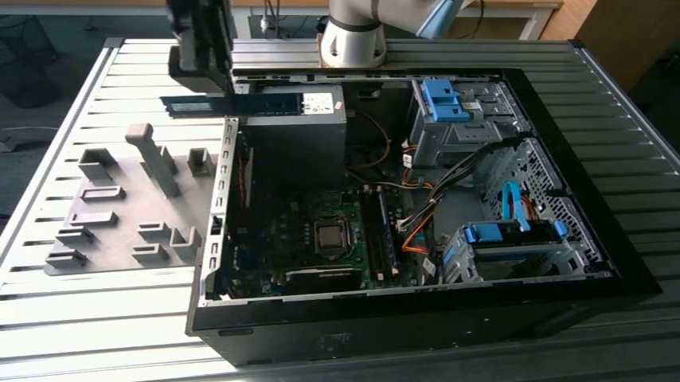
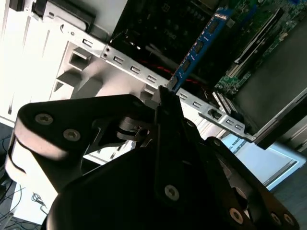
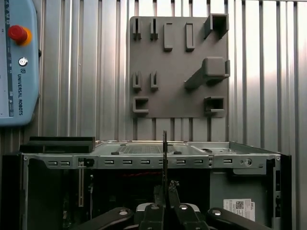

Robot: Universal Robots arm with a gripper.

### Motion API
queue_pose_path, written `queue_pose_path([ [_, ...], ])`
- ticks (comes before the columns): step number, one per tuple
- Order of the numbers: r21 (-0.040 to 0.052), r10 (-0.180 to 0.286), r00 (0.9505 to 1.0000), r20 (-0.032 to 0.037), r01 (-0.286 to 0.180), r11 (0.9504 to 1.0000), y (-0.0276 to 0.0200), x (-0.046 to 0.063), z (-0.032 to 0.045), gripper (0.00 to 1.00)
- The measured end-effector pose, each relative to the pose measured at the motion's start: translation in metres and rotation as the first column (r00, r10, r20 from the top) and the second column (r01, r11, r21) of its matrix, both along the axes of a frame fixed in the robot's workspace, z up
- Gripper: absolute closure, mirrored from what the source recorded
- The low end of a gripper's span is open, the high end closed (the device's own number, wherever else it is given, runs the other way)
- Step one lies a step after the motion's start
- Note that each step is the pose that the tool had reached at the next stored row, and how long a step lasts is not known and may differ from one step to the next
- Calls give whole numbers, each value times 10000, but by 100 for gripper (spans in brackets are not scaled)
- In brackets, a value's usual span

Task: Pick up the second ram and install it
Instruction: 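Pick up the second ram and move it above second insertion slot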

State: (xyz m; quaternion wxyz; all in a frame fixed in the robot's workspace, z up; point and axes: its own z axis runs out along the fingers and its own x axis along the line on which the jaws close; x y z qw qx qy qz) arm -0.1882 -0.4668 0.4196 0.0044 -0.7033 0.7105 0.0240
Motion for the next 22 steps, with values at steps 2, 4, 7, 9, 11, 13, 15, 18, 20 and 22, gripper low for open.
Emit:
queue_pose_path([
  [2,0,-1,10000,0,1,10000,0,64,0,86],
  [4,0,0,10000,0,0,10000,0,127,0,86],
  [7,0,-1,10000,0,1,10000,0,216,0,86],
  [9,1,-1,10000,1,1,10000,0,272,0,86],
  [11,0,0,10000,0,0,10000,0,324,0,86],
  [13,0,0,10000,0,0,10000,0,374,0,86],
  [15,0,-1,10000,0,1,10000,0,423,0,86],
  [18,0,0,10000,0,0,10000,0,504,0,86],
  [20,0,0,10000,0,0,10000,0,562,0,86],
  [22,1,-1,10000,1,1,10000,0,629,-1,86],
])
